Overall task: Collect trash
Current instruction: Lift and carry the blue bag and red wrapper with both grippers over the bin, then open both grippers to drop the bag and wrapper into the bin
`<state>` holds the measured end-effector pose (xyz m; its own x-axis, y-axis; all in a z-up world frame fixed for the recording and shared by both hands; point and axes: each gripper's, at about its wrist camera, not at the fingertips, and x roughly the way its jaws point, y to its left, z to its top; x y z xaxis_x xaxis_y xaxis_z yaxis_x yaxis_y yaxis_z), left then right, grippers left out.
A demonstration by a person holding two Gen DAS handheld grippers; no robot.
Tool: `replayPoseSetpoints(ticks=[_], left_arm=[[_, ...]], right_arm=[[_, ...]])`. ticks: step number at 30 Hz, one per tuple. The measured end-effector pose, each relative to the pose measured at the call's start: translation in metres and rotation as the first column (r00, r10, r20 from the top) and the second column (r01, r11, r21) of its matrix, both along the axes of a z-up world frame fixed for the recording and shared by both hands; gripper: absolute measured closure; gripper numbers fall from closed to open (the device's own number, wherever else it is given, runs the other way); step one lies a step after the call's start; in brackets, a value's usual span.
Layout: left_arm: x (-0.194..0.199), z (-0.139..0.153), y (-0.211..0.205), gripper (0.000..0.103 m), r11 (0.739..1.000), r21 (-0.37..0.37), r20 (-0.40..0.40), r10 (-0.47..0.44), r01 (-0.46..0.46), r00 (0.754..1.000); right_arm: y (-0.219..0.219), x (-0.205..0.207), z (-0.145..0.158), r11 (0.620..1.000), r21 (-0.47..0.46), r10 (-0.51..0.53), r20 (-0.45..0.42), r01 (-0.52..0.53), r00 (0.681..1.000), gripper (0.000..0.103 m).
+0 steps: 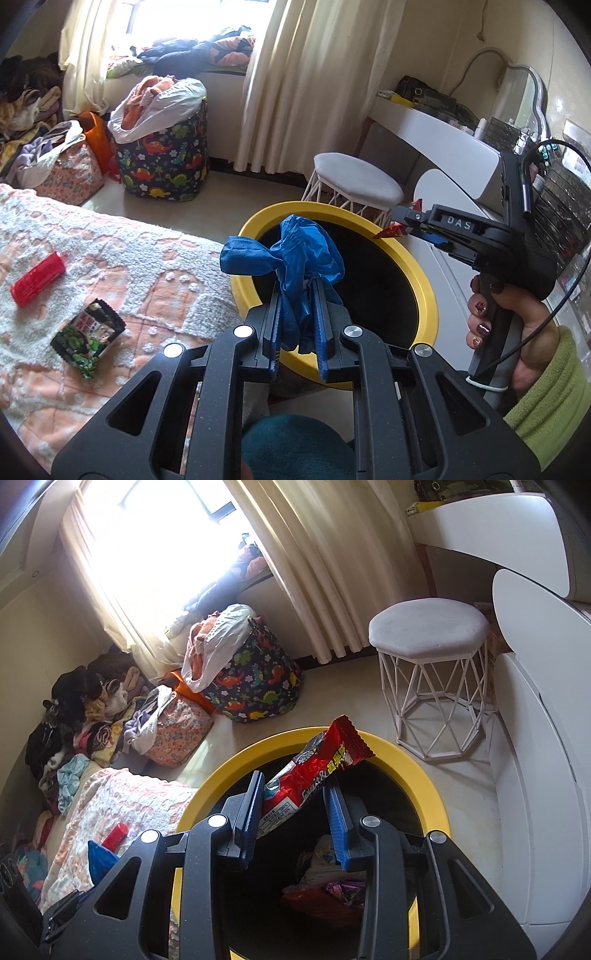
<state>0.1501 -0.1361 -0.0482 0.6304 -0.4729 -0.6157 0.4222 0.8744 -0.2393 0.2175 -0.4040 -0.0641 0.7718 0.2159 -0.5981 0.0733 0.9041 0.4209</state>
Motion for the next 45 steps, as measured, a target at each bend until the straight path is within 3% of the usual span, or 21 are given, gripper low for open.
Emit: replayPoseSetpoints(ticks=[22, 35, 37, 40, 41, 43, 45], left_arm=[[-0.003, -0.032, -0.053, 0.093, 0.986, 0.058, -0.068, -0.153, 0.157, 0.986], [0.018, -0.044, -0.068, 0.091, 0.981, 0.054, -0.122, -0.179, 0.187, 0.976], [0.019, -0.043, -0.067, 0.076, 0.983, 0.053, -0.116, -0.170, 0.177, 0.979], [0.019, -0.038, -0.063, 0.048, 0.987, 0.045, -0.094, -0.147, 0.152, 0.985], [0.018, -0.037, -0.060, 0.045, 0.989, 0.039, -0.087, -0.140, 0.144, 0.986], [0.017, -0.033, -0.054, 0.024, 0.993, 0.026, -0.071, -0.116, 0.118, 0.991], [0.015, -0.029, -0.047, 0.013, 0.996, 0.016, -0.053, -0.084, 0.085, 0.995]], right_arm=[[-0.010, 0.003, -0.016, 1.000, 0.018, 0.008, -0.055, -0.007, 0.998, 0.071], [-0.003, 0.002, -0.019, 0.999, 0.034, 0.016, -0.063, -0.013, 0.998, 0.066], [-0.002, 0.002, -0.019, 0.999, 0.036, 0.013, -0.060, -0.011, 0.998, 0.053], [-0.002, 0.001, -0.018, 0.999, 0.041, 0.010, -0.052, -0.008, 0.999, 0.048], [-0.003, 0.001, -0.018, 0.999, 0.042, 0.009, -0.052, -0.006, 0.999, 0.046], [-0.002, 0.001, -0.017, 0.999, 0.043, 0.006, -0.049, -0.004, 0.999, 0.043], [-0.001, 0.001, -0.017, 0.999, 0.039, 0.008, -0.049, -0.006, 0.999, 0.041]])
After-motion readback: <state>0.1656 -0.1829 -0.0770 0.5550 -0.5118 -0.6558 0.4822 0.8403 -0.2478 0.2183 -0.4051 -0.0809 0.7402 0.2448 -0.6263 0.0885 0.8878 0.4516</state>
